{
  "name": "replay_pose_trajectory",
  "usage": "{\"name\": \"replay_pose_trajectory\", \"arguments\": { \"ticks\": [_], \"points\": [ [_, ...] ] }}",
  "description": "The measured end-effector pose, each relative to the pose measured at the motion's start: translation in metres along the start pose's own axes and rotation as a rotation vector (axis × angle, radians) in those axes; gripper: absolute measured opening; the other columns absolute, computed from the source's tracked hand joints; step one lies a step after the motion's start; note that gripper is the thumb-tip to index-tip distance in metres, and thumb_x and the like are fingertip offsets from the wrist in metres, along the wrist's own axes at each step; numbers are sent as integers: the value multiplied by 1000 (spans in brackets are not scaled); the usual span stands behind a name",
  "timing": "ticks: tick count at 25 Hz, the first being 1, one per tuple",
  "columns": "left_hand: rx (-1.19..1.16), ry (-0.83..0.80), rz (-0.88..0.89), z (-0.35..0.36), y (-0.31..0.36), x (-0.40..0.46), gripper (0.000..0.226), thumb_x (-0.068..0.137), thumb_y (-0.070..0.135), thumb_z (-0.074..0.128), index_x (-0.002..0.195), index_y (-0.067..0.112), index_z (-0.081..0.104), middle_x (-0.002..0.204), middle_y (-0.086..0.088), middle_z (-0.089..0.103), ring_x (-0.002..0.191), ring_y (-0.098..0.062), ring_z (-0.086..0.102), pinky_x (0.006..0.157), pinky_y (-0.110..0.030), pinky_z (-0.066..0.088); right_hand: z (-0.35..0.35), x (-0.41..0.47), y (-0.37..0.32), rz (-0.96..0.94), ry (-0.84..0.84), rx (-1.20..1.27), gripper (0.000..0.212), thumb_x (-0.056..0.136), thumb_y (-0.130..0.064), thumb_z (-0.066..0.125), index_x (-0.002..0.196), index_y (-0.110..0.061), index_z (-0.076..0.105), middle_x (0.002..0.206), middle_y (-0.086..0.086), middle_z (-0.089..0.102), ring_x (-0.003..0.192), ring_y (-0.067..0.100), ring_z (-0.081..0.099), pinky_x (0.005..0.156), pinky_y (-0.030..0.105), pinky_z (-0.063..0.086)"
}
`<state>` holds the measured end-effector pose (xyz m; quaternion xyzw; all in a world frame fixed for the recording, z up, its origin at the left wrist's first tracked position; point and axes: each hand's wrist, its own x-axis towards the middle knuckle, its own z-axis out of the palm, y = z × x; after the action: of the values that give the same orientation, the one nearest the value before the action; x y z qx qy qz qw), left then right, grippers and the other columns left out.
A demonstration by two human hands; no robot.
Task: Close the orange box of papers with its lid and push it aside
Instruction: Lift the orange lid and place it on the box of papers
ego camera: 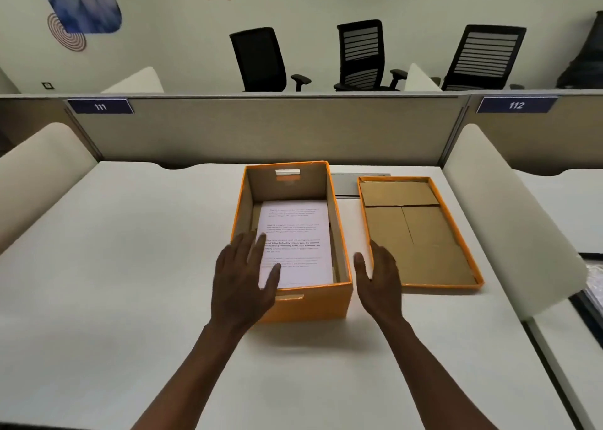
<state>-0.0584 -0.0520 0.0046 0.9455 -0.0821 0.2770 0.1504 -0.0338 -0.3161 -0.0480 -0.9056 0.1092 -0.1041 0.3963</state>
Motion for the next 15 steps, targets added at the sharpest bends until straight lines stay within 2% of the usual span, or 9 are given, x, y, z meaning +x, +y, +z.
{"name": "replay_pose_trajectory", "arguments": {
  "ticks": [2, 3, 6, 8, 10, 12, 14, 15],
  "points": [
    [-131, 4, 103, 7, 31, -17, 58, 92, 44, 60, 141, 15, 54, 146, -8, 57, 140, -28, 47, 114, -41, 42, -12, -8, 40, 17, -5, -225, 47, 96, -42, 56, 133, -12, 58, 136, 14, 58, 130, 33, 48, 105, 46, 41],
    [-187, -14, 149, 11, 47, -27, 55, 92, 42, 62, 140, 16, 56, 145, -6, 58, 140, -26, 48, 114, -39, 42, -15, -12, 55, -5, -45, -335, 42, 94, -37, 61, 127, -11, 62, 129, 12, 62, 126, 33, 51, 102, 46, 42],
    [-334, -123, 264, 26, 93, -51, 46, 92, 39, 63, 135, 23, 58, 136, 1, 63, 129, -16, 55, 107, -32, 49, -18, -17, 75, -35, -138, -521, 38, 89, -32, 66, 123, -18, 64, 126, 6, 60, 124, 29, 50, 102, 43, 39],
    [-445, -270, 249, 37, 117, -61, 42, 93, 42, 62, 133, 28, 60, 129, 8, 66, 118, -6, 59, 97, -24, 54, -18, -17, 77, -2, -134, -567, 32, 88, -32, 67, 119, -23, 67, 123, 3, 60, 119, 27, 50, 99, 43, 40],
    [-585, -470, 82, 47, 134, -66, 40, 95, 44, 59, 133, 32, 61, 126, 14, 68, 110, 1, 61, 93, -21, 54, -16, -21, 77, 24, -120, -589, 24, 87, -27, 65, 110, -27, 72, 116, 1, 63, 112, 26, 52, 92, 43, 41],
    [-723, -689, -194, 63, 145, -65, 43, 98, 43, 57, 138, 30, 58, 135, 11, 63, 115, -1, 61, 98, -26, 53, -17, -29, 79, 30, -94, -558, 22, 86, -21, 64, 104, -29, 75, 110, 0, 65, 107, 26, 54, 86, 41, 39],
    [-841, -911, -559, 80, 154, -54, 38, 102, 41, 51, 136, 25, 59, 136, 0, 61, 120, -15, 61, 99, -31, 49, -21, -39, 83, 28, -71, -520, 20, 87, -21, 66, 102, -30, 76, 108, -2, 66, 106, 24, 55, 83, 38, 36],
    [-931, -990, -754, 87, 158, -48, 30, 104, 39, 47, 124, 22, 62, 126, -5, 62, 113, -21, 62, 94, -33, 49, -23, -45, 85, 19, -58, -497, 19, 87, -21, 68, 101, -29, 76, 107, -2, 66, 105, 24, 55, 82, 37, 35]
  ]
}}
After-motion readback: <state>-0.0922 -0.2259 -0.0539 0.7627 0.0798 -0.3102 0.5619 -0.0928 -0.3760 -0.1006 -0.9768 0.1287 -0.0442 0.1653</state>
